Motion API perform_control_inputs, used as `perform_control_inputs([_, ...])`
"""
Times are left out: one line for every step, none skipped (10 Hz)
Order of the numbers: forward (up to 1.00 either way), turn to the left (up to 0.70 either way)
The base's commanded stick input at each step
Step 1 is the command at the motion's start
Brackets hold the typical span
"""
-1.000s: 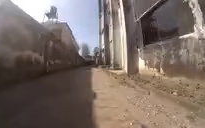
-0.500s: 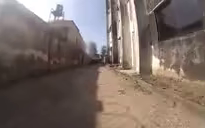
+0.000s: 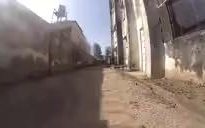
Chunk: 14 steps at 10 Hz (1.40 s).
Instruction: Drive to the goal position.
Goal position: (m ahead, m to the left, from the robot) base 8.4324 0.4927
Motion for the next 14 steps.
perform_control_inputs([1.00,0.00])
perform_control_inputs([1.00,0.00])
perform_control_inputs([1.00,0.00])
perform_control_inputs([1.00,0.00])
perform_control_inputs([1.00,0.00])
perform_control_inputs([1.00,0.00])
perform_control_inputs([1.00,0.00])
perform_control_inputs([1.00,0.00])
perform_control_inputs([1.00,0.00])
perform_control_inputs([1.00,0.00])
perform_control_inputs([1.00,0.00])
perform_control_inputs([1.00,0.00])
perform_control_inputs([1.00,0.00])
perform_control_inputs([1.00,0.00])
